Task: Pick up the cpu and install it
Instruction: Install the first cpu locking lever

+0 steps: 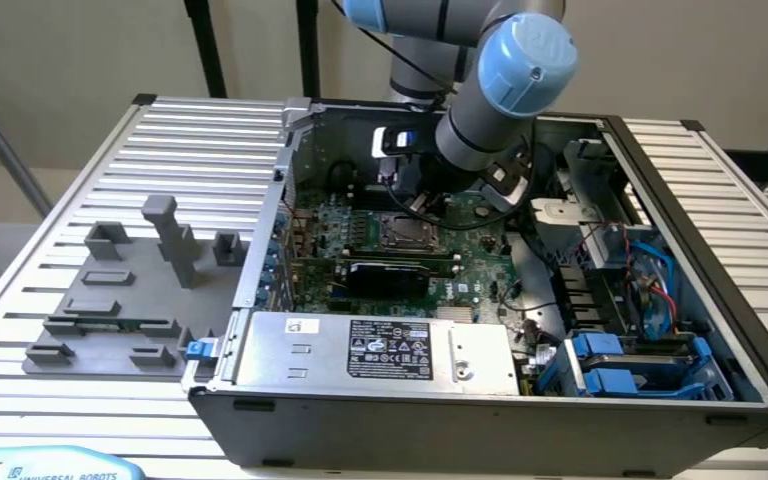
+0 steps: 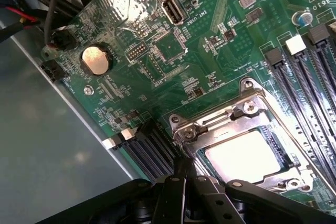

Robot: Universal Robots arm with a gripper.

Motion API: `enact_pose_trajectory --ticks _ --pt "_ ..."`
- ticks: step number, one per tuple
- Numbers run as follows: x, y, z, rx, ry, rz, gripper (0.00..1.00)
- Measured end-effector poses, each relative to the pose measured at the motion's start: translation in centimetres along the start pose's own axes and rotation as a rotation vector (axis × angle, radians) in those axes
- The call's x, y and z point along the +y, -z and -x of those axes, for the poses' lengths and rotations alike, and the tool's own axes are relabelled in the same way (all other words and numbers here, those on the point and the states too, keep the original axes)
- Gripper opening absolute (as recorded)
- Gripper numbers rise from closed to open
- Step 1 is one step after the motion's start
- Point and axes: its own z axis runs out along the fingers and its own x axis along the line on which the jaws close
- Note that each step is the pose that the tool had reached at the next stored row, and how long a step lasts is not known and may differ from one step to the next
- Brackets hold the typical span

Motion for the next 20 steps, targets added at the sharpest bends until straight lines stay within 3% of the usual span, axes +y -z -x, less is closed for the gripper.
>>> enact_pose_trajectory --ticks 3,6,14,20 --pt "0.08 0.0 -0.1 0.0082 0.011 -0.0101 0.11" --pt "0.1 0.04 -0.1 0.0118 0.018 -0.0159 0.11" --pt "-0.07 0.54 0.1 0.01 0.022 -0.0178 0.11" --pt "-0.51 1.05 0.9 0.01 0.022 -0.0178 0.11"
